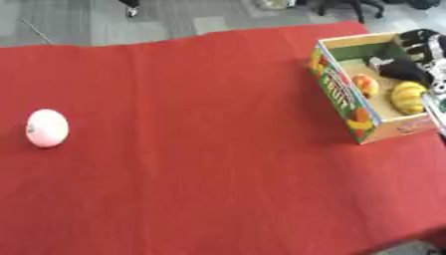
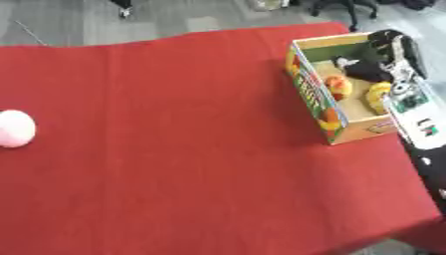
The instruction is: Pick up the objects with one hand, pass them to the other hand, and then place them into the box on the other side of the table.
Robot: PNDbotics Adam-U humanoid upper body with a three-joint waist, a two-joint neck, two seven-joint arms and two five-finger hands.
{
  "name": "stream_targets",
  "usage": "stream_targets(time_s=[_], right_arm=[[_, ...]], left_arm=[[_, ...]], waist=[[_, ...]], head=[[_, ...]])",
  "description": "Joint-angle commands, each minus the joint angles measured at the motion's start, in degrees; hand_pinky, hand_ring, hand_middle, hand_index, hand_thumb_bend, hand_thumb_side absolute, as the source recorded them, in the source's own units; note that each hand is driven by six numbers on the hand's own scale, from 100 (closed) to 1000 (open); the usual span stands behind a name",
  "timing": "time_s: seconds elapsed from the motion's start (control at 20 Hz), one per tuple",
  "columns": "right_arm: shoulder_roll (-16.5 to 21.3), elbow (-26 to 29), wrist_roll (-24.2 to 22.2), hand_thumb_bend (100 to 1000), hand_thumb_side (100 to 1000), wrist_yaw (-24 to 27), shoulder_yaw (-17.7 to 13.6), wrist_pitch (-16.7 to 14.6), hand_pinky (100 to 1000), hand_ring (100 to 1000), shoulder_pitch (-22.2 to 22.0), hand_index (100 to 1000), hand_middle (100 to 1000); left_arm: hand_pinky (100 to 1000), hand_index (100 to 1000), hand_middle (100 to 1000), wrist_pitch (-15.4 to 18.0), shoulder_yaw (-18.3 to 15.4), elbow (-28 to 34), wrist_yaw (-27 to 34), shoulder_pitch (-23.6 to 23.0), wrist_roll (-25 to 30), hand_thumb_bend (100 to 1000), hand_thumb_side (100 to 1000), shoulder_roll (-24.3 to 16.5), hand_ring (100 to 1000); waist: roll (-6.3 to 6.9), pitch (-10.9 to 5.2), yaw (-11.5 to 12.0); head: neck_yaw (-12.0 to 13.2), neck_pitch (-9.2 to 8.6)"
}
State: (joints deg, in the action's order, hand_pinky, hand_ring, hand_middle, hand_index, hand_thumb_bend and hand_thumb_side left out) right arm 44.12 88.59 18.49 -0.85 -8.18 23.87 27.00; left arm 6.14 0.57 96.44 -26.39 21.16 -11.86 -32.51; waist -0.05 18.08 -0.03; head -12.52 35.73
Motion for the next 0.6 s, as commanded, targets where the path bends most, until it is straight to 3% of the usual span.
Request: stream_targets(time_s=[0.05, 0.25, 0.6], right_arm=[[1.7, 4.7, 3.2, 422, 258, 4.7, -1.2, -1.4, 758, 815, 1.2, 787, 716], [0.2, 7.6, 3.2, 573, 206, 7.1, 0.0, -4.1, 758, 815, 3.9, 791, 711], [-2.7, 12.5, -1.0, 526, 222, 8.0, 3.0, -7.0, 759, 809, 6.5, 784, 703]], left_arm=[[756, 832, 671, -1.0, -0.8, 0.9, -0.6, 0.8, 0.7, 711, 483, -3.1, 660], [763, 836, 677, -3.4, -0.6, 0.6, -0.7, 1.7, 4.7, 725, 483, -5.6, 675], [772, 840, 685, -6.3, 0.4, -0.1, -1.9, 4.1, 14.7, 744, 486, -9.7, 696]], waist=[[0.77, -4.38, 0.1], [1.11, -4.83, 0.4], [1.6, -5.39, 0.9]], head=[[2.9, 0.7], [6.7, 1.42], [10.4, 1.79]])
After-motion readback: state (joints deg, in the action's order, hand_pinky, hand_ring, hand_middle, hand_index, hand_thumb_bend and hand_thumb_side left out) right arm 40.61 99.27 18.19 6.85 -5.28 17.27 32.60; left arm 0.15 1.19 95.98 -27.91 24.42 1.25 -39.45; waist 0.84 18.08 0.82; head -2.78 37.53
